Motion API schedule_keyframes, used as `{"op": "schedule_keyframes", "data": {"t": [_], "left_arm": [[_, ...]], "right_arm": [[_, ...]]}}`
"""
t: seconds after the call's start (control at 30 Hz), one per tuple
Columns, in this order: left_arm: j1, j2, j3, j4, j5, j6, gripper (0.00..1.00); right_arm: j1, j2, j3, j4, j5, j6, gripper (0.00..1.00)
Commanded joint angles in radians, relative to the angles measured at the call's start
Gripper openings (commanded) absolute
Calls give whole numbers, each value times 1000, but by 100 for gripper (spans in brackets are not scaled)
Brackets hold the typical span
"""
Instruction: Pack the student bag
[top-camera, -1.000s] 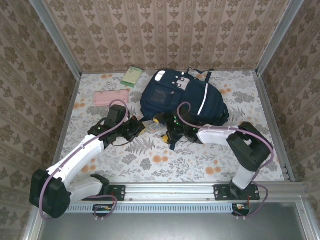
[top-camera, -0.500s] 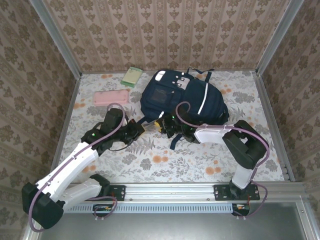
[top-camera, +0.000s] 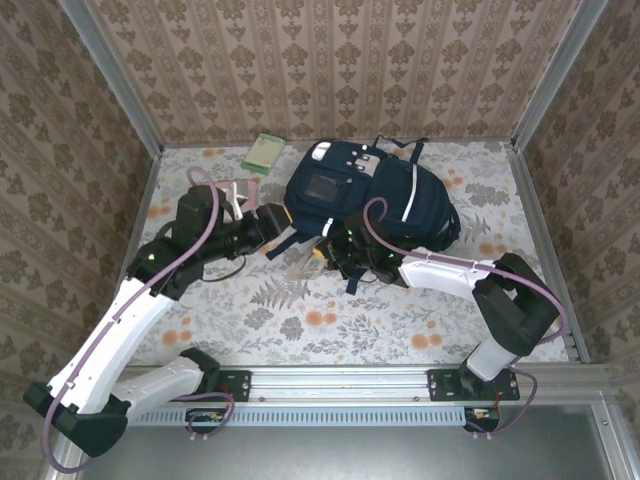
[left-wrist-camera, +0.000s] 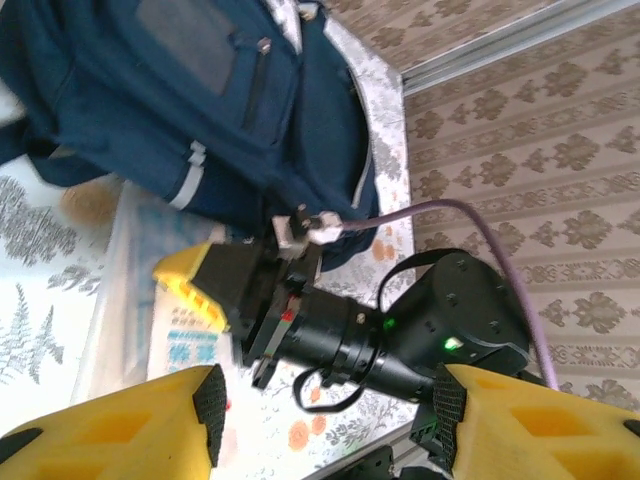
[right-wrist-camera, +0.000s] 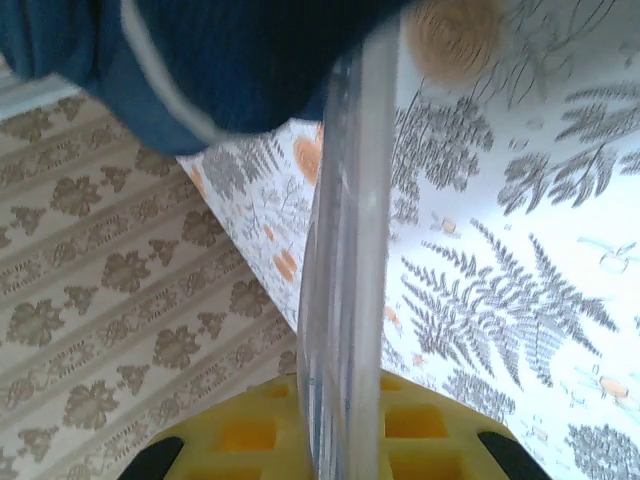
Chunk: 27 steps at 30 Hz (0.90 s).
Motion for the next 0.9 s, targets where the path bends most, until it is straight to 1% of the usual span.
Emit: {"op": "schedule_keyframes", "data": {"t": [0.0,0.2,0.27,0.37,0.47,0.57,0.63,0.7,0.73,0.8,0.87], "left_arm": [[12,44,99,-61,1,104,60],[55,170,231,-59,73,174,60],[64,219,288,-73,88,202,61],[64,305,390,-110,94,278,61],[62,389,459,-117,96,322,61],[51,478,517,-101,104,356,61],[42,545,560,-95,108,375,61],[35,605,586,-67,128,393,61],[28,641,604,-50,140,400,62],[7,726,642,-19,171,430,61],[-19,827,706,-12,198,443,61]], "right_arm": [[15,-69,53,15,-33,-58,0],[22,-113,59,-9,-74,-94,0],[20,-133,52,-31,-69,-113,0],[8,-187,40,-82,-34,-170,0],[-42,-251,66,-172,-15,-281,0],[-140,-301,92,-263,-13,-412,0],[-224,-341,86,-284,-12,-507,0],[-307,-385,87,-321,15,-609,0],[-348,-412,89,-352,51,-689,0],[-424,-457,90,-415,151,-802,0],[-508,-494,73,-455,250,-832,0]]}}
